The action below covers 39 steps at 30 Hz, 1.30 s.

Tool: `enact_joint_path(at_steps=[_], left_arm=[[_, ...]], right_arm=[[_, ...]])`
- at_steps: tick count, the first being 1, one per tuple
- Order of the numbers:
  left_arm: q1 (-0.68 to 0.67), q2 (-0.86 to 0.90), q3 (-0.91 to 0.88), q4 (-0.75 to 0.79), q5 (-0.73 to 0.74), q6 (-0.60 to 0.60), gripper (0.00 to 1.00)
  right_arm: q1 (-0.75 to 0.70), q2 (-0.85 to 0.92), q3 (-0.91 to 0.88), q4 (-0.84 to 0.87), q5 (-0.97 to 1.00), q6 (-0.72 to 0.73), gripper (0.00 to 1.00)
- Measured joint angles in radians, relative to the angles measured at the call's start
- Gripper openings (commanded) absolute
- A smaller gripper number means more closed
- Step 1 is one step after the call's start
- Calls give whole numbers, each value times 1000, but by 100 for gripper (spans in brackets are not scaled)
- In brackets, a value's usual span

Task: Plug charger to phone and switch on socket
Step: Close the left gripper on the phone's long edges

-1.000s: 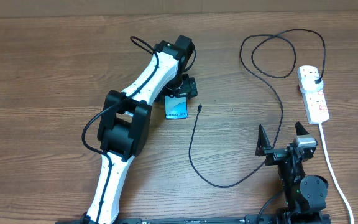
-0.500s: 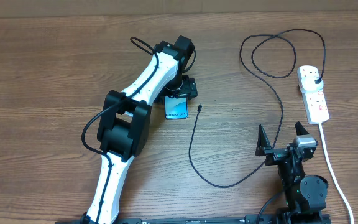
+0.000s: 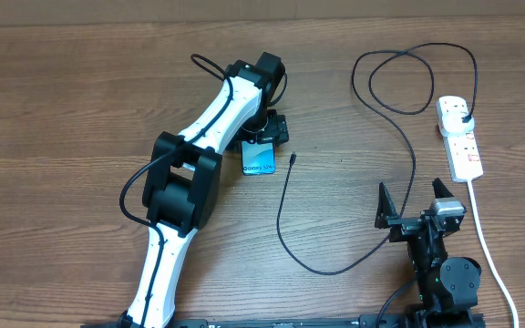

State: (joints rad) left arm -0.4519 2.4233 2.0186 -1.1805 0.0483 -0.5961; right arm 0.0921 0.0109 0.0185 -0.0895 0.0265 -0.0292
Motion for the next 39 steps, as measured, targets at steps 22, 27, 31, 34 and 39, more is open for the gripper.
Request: enact_joint_path(at_steps=[22,27,31,34,39], left_arm=[[-1,-5,-5,2,4,-4,75],[-1,-5,-5,2,4,-4,75],[-1,-5,-5,2,4,-4,73],[-1,-5,-4,2,4,-4,72],[-1,-3,7,-17,11,8,71]], right_arm=[[0,0,0,1,0,0,100],[0,0,0,1,0,0,100],[0,0,0,1,0,0,100],[0,0,0,0,0,0,100],[0,0,0,0,0,-1,100]])
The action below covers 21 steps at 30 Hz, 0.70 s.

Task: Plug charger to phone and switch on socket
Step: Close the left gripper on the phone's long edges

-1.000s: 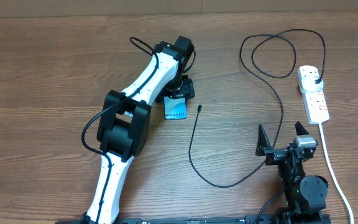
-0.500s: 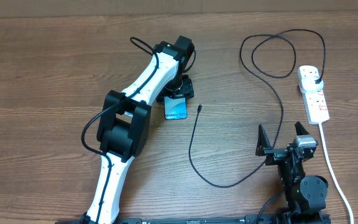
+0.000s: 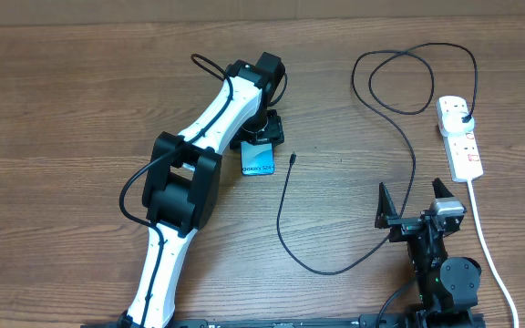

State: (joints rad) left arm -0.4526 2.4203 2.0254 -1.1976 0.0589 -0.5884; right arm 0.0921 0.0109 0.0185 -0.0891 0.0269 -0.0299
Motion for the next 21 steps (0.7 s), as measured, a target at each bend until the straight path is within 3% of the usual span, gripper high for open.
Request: enact_joint_path(at_steps=[13,21], left_arm=[[3,51,131,-150,43,88,70],[3,51,167,-157,2,121,69]], right_arm=[[0,0,0,0,0,0,100],[0,0,0,0,0,1,100]])
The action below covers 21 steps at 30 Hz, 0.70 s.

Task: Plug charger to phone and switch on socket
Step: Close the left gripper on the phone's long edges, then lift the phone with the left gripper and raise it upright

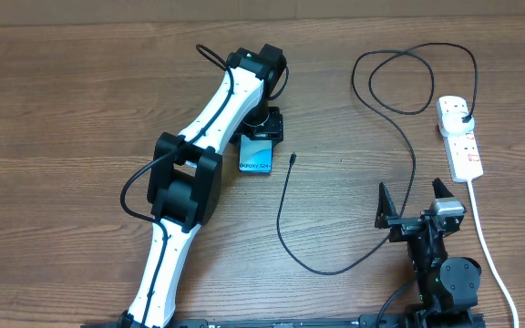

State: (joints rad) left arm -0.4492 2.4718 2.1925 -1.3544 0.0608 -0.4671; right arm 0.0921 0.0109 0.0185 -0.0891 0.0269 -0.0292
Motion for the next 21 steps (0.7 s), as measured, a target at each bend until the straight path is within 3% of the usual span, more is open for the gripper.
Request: enact_joint_path(at_steps=[10,11,14,21], left_arm=[[0,1,-60,134,-47,0,70],[0,0,-69,147,-50,0,73],[0,-9,-87,182,-63,3,97],[-1,-13,-105,236,-85,1,100]], right_arm=[[0,0,0,0,0,0,100],[0,0,0,0,-1,-1,100],[0,0,0,0,0,0,100],[0,0,0,0,0,0,100]])
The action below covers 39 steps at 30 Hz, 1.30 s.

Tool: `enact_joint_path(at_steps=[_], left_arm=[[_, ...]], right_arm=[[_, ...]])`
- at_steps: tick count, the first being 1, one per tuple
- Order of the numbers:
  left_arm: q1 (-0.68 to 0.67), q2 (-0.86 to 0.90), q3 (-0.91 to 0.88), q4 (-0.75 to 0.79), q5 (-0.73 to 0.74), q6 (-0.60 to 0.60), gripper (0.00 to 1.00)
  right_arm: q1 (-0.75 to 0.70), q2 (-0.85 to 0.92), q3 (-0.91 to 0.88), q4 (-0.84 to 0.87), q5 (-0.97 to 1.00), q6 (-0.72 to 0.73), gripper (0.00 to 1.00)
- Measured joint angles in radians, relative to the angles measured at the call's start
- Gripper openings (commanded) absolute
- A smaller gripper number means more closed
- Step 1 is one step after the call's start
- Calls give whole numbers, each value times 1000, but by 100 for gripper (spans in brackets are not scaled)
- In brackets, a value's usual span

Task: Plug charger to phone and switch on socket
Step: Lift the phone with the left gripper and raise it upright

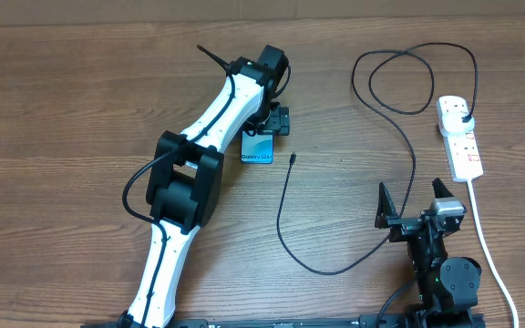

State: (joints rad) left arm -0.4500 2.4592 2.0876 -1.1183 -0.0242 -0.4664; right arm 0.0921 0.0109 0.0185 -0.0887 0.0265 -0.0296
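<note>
The phone [258, 148] lies in the overhead view with its blue screen up, just left of the table's middle. My left gripper [268, 128] sits over the phone's far end and appears shut on it, hiding that end. The black charger cable [279, 214] ends in a small plug [293, 158] right of the phone, not touching it. The cable loops round to the white power strip [458, 137] at the far right, where its adapter is plugged in. At the front right my right gripper [417, 202] stands open and empty, far from the cable's plug.
The power strip's white lead [486, 241] runs down the right side to the front edge. The black cable makes a large loop [408, 82] at the back right. The left arm [190, 182] stretches diagonally across the left half of the table.
My left gripper and the phone under it have shifted a little toward the far edge. The phone now lies farther back than the cable plug. The right arm, cable and power strip are unchanged.
At first my left gripper was over the phone's far end, with the phone lying left of the cable plug. It stayed there, then turned slightly, and now the phone has moved back with it. My right gripper has stayed open at the front right throughout.
</note>
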Motion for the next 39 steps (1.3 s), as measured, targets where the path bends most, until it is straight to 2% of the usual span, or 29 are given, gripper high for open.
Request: enact_joint_path(at_steps=[2,7,10,17,24,29,35,39], left_arm=[[0,0,0,0,-2,2,100],[0,0,0,-1,-9,5,85],[1,0,0,0,-10,6,85],[0,0,0,0,-14,7,75],[0,-2,2,-10,-14,6,77],[8,2,26,-73,-6,6,76],[19,20,190,-215,7,6,75],[29,20,277,-296,80,8,70]], right_arm=[[0,0,0,0,0,0,100],[0,0,0,0,0,0,100],[0,0,0,0,0,0,100],[0,0,0,0,0,0,100],[0,0,0,0,0,0,100],[0,0,0,0,0,0,100],[0,0,0,-1,0,0,100],[0,0,0,0,0,0,100]])
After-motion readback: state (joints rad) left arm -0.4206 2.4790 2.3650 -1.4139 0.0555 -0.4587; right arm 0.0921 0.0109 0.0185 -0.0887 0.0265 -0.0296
